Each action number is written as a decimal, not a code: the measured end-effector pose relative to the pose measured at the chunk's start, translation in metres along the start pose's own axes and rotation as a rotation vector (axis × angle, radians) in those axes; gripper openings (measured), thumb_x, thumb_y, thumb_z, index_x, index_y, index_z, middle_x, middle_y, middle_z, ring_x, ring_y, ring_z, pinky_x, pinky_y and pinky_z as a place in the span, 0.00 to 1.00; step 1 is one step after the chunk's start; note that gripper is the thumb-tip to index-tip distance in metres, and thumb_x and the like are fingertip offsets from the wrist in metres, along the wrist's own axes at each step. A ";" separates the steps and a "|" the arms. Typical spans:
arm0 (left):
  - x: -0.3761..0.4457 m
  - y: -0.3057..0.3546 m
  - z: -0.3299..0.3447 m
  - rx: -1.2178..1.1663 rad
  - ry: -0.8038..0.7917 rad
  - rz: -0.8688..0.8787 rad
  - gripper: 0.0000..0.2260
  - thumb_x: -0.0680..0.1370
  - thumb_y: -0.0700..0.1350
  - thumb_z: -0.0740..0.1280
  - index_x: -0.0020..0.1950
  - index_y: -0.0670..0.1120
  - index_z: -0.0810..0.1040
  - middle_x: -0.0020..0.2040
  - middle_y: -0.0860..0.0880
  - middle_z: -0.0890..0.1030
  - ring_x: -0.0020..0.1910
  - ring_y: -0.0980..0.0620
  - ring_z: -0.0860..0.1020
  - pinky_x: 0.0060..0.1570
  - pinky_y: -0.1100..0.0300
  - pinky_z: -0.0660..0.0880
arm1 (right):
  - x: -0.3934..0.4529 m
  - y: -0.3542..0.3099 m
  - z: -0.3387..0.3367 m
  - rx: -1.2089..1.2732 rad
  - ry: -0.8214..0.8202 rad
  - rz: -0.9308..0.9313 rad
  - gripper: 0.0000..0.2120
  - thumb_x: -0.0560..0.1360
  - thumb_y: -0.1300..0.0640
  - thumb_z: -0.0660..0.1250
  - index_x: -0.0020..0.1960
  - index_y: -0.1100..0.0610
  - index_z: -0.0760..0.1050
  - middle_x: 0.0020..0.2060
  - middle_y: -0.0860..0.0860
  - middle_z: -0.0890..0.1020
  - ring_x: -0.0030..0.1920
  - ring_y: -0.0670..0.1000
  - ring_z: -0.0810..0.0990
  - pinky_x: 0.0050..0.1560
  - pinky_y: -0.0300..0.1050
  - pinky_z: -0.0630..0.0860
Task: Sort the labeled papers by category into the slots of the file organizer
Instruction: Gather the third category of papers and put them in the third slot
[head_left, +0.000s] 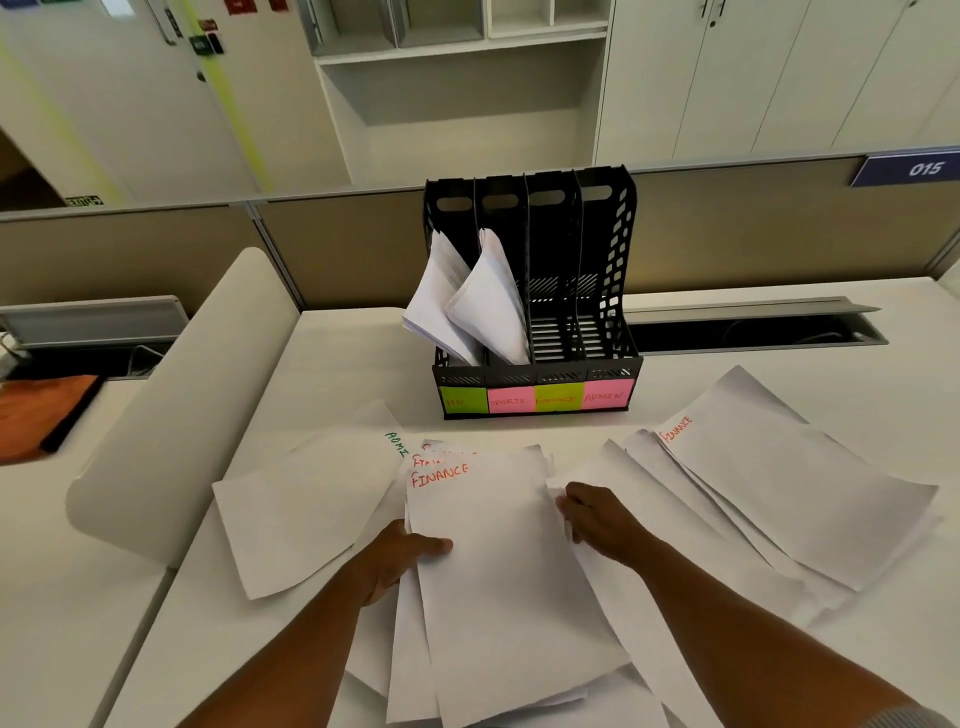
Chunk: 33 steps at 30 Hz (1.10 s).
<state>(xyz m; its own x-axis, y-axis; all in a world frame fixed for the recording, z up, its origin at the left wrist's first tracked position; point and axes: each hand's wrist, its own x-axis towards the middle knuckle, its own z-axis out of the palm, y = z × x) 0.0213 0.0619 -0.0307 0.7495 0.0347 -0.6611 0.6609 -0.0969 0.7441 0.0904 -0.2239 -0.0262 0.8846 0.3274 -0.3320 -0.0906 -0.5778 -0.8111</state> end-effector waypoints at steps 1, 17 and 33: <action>0.000 0.001 0.002 -0.003 0.006 0.006 0.23 0.72 0.40 0.74 0.66 0.43 0.75 0.59 0.41 0.82 0.57 0.39 0.80 0.62 0.43 0.74 | 0.002 -0.007 0.002 0.080 0.007 0.005 0.14 0.79 0.59 0.60 0.36 0.62 0.69 0.27 0.55 0.78 0.29 0.50 0.75 0.34 0.44 0.71; -0.003 0.021 0.046 0.016 0.078 0.265 0.39 0.63 0.71 0.69 0.69 0.54 0.68 0.62 0.52 0.77 0.61 0.50 0.76 0.65 0.47 0.71 | 0.030 -0.077 0.039 0.612 -0.138 0.176 0.15 0.82 0.51 0.57 0.60 0.61 0.68 0.56 0.58 0.80 0.49 0.59 0.84 0.52 0.53 0.82; 0.032 0.016 0.037 0.210 0.201 0.025 0.21 0.74 0.43 0.72 0.66 0.43 0.75 0.58 0.43 0.81 0.57 0.42 0.79 0.61 0.46 0.75 | 0.026 0.052 -0.084 -0.369 0.602 0.402 0.16 0.69 0.63 0.64 0.57 0.61 0.72 0.55 0.57 0.75 0.60 0.59 0.71 0.56 0.52 0.71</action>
<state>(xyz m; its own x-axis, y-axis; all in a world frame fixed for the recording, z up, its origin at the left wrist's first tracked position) 0.0546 0.0243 -0.0433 0.7718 0.2245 -0.5949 0.6355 -0.3035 0.7100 0.1469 -0.3082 -0.0366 0.9206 -0.3548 -0.1632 -0.3898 -0.8096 -0.4388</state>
